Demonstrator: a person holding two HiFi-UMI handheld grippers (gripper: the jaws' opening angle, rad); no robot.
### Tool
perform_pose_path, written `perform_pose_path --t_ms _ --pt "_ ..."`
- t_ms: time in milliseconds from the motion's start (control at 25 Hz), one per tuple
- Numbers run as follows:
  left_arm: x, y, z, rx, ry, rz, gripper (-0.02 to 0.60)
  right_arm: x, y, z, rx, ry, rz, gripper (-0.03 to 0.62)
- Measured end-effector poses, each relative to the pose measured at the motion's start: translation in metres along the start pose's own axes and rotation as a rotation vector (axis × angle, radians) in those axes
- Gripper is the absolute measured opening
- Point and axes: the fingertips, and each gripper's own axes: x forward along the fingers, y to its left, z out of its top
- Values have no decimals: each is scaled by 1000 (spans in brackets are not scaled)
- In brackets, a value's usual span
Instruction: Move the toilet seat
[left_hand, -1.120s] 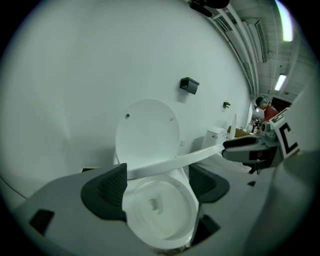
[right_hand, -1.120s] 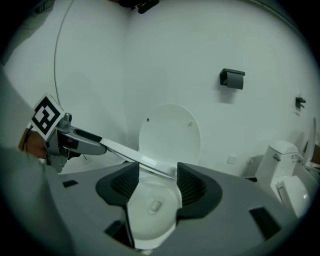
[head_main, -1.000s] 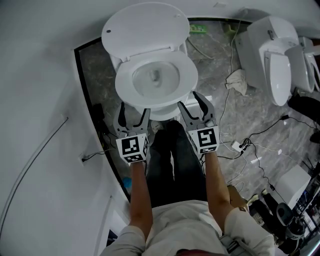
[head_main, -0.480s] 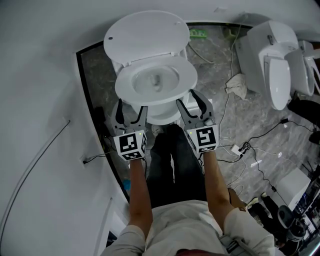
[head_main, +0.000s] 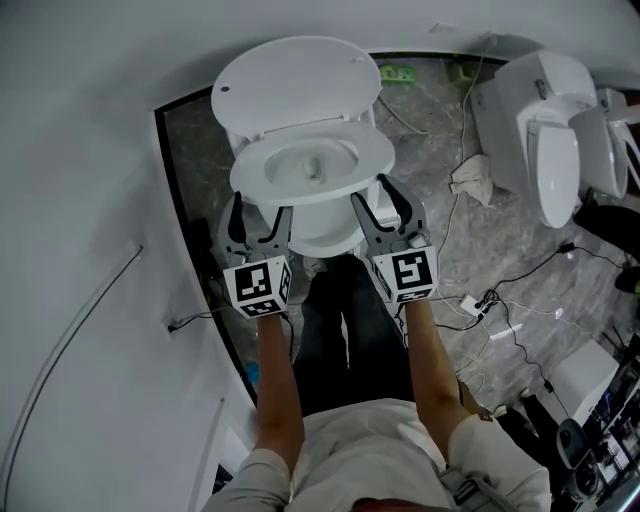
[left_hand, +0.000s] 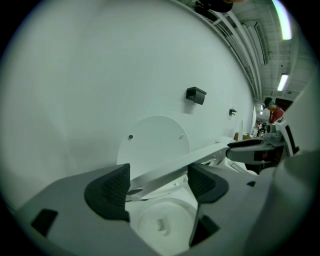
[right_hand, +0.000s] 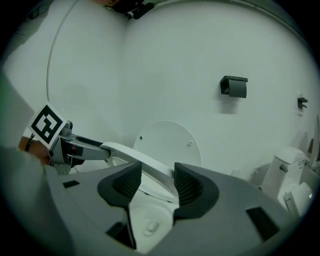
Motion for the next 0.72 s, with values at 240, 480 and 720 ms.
perform_pose_path --t_ms 240,480,720 --pt "12 1 17 4 -11 -1 357 12 -10 14 3 -5 -8 218" --pt "23 5 30 5 -20 1 345 24 -19 26 2 -12 -14 212" --pt "33 11 41 9 -28 5 337 35 -24 37 5 -23 -22 207"
